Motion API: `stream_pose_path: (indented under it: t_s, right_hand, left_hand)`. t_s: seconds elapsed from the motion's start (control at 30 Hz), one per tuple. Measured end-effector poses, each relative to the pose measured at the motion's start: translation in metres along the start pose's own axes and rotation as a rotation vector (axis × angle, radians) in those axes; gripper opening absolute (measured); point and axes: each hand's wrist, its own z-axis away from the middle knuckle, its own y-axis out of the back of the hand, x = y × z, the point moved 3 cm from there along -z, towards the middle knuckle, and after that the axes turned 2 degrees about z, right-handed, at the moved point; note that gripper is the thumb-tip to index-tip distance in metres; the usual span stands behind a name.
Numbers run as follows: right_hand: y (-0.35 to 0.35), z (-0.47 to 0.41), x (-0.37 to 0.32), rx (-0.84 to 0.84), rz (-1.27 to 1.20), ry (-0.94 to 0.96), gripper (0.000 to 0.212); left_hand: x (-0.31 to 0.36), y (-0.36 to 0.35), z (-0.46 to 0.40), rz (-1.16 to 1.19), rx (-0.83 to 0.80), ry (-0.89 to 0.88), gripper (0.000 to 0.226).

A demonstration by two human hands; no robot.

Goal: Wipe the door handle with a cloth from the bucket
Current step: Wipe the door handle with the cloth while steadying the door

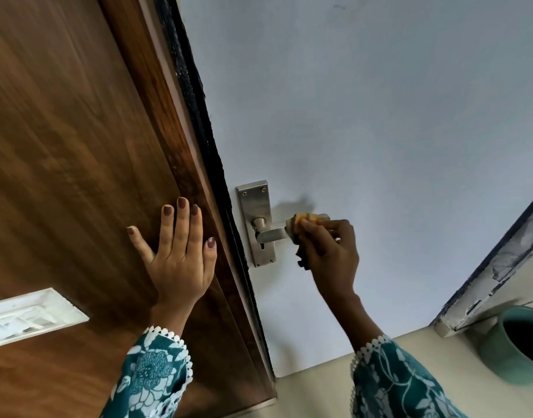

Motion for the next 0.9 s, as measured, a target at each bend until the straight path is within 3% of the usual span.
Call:
stream_pose_path:
  t_s: [0.1,0.27,0.37,0.5,0.57,0.67,0.73,0.9]
  right_hand:
    - [0.011,-0.008,0.013,0.024,-0.002,-0.033,0.018]
    - [0.038,-0.022,0.024,0.053,-0.010,-0.153,0.029]
    - [0.053,-0.030,0.010,0.089,-0.003,-0.123,0.033]
    - [0.040,-0.035,-0.040,0.038,0.079,0.155,0.035]
    - [0.020,-0.032,-0.065,-0.126,0.133,0.383,0.034]
    - [-0.010,-0.014,-0.074,-0.368,0.498,0.731,0.035]
    - [-0.015,-0.006,-0.068,-0.441,0.658,0.774,0.043]
    - [-0.024,-0.004,-0.061,-0.471,0.783,0.710,0.048]
  left_hand:
    - [-0.001,0.000,0.000,-0.007,-0.002,0.004,0.057]
    - [0.001,0.003,-0.002,0.024,-0.030,0.017,0.058]
    - [0.001,0.005,-0.003,0.032,-0.044,0.024,0.057]
    - [0.001,0.008,-0.003,0.052,-0.069,0.030,0.055]
    - [0.000,0.009,-0.004,0.066,-0.083,0.037,0.054]
    - [0.000,0.009,-0.004,0.072,-0.092,0.041,0.054]
    - [0.000,0.009,-0.003,0.071,-0.090,0.041,0.053]
    - [0.000,0.006,-0.002,0.070,-0.068,0.043,0.054]
